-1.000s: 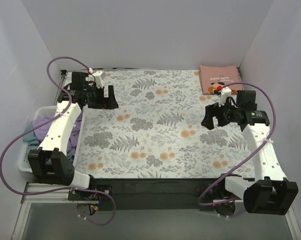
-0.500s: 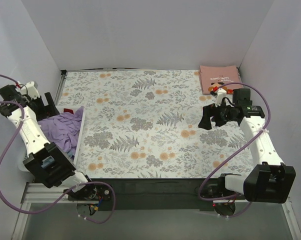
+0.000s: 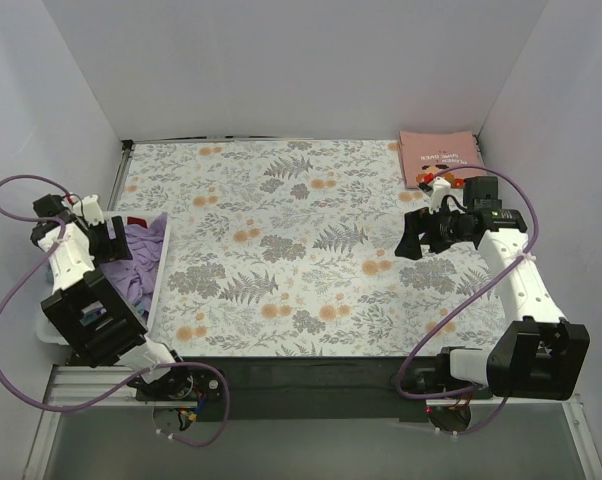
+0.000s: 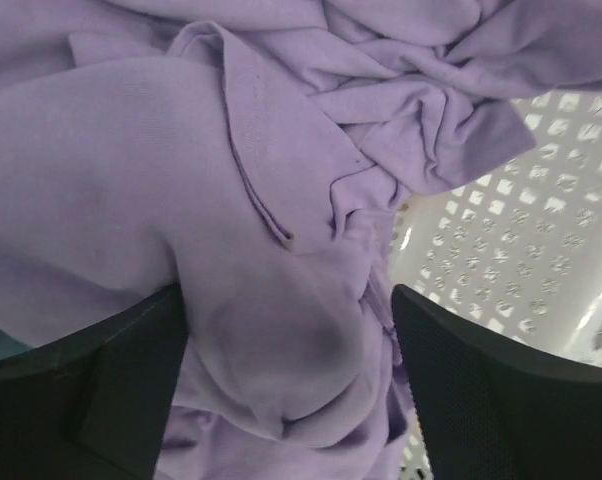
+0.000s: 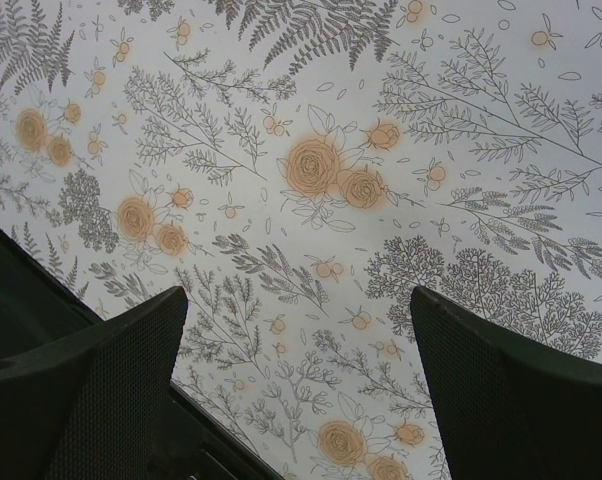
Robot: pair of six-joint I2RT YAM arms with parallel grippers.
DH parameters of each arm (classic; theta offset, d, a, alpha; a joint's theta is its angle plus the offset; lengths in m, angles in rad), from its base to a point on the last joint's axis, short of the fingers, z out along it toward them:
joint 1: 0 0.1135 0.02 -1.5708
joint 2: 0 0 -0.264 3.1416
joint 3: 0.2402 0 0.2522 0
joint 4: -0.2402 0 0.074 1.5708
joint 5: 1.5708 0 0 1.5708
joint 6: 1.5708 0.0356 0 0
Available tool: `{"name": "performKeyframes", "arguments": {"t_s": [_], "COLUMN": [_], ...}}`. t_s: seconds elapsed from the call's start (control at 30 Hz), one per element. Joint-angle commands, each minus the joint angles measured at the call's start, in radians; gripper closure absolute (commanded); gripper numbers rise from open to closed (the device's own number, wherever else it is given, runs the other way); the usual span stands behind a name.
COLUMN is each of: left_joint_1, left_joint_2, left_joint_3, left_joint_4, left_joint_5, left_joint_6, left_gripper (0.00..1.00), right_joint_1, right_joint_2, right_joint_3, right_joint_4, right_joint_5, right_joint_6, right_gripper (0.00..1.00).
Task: Fold and stack the t-shirts
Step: Grab the tshirt from the pile
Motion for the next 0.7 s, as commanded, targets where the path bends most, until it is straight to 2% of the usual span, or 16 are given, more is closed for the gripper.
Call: {"name": "performKeyframes", "arguments": {"t_s": [0.0, 0.03, 0.07, 0.1, 0.2, 0.3, 0.5, 0.67], "left_joint_1": [-0.051, -0.073, -0.079, -0.082, -0.087, -0.091, -0.176, -0.225], "left_joint_2": [-0.014, -0.014, -0.014, -0.011, 0.009, -0.018, -0.119, -0.116], "left_joint_3": [-0.028, -0.031, -0.026, -0.019, 0.050, 0.136, 0.312, 0.457], "left_joint_4": [0.080, 0.095, 0.103, 0.107, 0.083, 0.044, 0.017, -0.006], "left_joint_5": [-0.068, -0.082, -0.093, -0.105, -0.119, -0.104, -0.092, -0.133], "left_joint_6": [0.023, 0.017, 0.014, 0.008, -0.020, -0.034, -0.057, -0.092], "left_gripper": [0.25, 0.40, 0.41, 0.57, 1.00, 1.00, 1.00, 1.00], "right_joint_1": [-0.001, -0.001, -0.001, 0.000, 0.000, -0.001, 0.000, 0.000], "right_joint_2": [0.013, 0.013, 0.013, 0.012, 0.010, 0.003, 0.000, -0.008], "right_joint_3": [0.035, 0.038, 0.040, 0.040, 0.035, 0.028, 0.028, 0.028], "right_joint_4": [-0.011, -0.014, -0.014, -0.012, -0.012, -0.012, -0.012, -0.014], "right_joint_5": [-0.029, -0.029, -0.029, -0.029, -0.025, -0.025, -0.033, -0.033], "right_joint_6": [-0.003, -0.003, -0.003, -0.004, -0.004, -0.006, -0.007, -0.007], "right_gripper": [0.02, 0.02, 0.02, 0.02, 0.02, 0.02, 0.02, 0.02]}}
